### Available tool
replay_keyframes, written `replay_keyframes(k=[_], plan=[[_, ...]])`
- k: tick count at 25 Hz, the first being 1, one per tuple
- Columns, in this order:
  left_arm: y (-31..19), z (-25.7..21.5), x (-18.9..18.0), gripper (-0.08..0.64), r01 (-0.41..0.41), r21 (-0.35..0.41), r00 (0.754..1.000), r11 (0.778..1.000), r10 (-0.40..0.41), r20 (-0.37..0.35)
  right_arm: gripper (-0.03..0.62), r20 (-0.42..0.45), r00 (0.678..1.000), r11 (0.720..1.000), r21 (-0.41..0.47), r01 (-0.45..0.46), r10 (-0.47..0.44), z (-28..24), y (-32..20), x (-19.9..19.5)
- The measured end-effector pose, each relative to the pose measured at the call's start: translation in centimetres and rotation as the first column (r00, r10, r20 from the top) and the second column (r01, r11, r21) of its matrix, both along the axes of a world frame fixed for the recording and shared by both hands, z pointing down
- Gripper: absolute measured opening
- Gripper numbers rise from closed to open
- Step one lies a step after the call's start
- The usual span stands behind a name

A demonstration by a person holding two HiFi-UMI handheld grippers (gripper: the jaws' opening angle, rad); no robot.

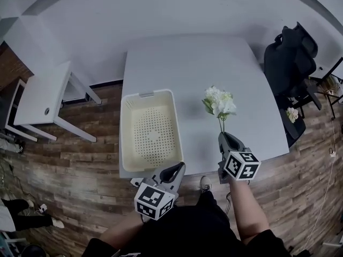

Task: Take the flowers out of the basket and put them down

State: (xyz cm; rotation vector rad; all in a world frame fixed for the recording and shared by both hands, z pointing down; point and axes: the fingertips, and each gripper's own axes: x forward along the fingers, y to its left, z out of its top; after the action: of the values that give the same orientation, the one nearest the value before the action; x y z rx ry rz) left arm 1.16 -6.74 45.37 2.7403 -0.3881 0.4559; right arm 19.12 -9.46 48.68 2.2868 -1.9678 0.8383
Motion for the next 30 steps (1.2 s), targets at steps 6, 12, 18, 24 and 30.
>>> replay_keyframes(k=[6, 12, 18, 24, 30], plan=[[0.0, 1.2, 3.6, 0.006, 0.025, -0.023, 0.999, 0.999, -0.024, 0.028, 0.032, 0.035, 0.999, 0.998, -0.054, 0.014, -0.012, 3.7, -0.8, 3.2], [-0.1, 2.9, 6.6, 0.006, 0.046, -0.051, 0.997, 0.998, -0.042, 0.065, 0.032, 0.071, 0.997, 0.994, -0.101, 0.029, -0.022, 7.1, -1.5, 6.0], [0.1, 4.2, 9.7, 0.006, 0.052, -0.067, 0.995, 0.996, -0.046, 0.089, 0.032, 0.104, 0.994, 0.987, -0.155, 0.047, -0.031, 10.8, -2.5, 7.9], [0.6, 5.8, 11.4, 0.006, 0.082, -0.1, 0.991, 0.992, -0.07, 0.115, 0.032, 0.154, 0.988, 0.978, -0.201, 0.059, -0.028, 14.3, -3.8, 8.9], [0.3, 7.0, 11.8, 0.006, 0.117, -0.12, 0.985, 0.986, -0.1, 0.142, 0.034, 0.179, 0.983, 0.97, -0.232, 0.071, -0.029, 16.7, -4.6, 9.2]])
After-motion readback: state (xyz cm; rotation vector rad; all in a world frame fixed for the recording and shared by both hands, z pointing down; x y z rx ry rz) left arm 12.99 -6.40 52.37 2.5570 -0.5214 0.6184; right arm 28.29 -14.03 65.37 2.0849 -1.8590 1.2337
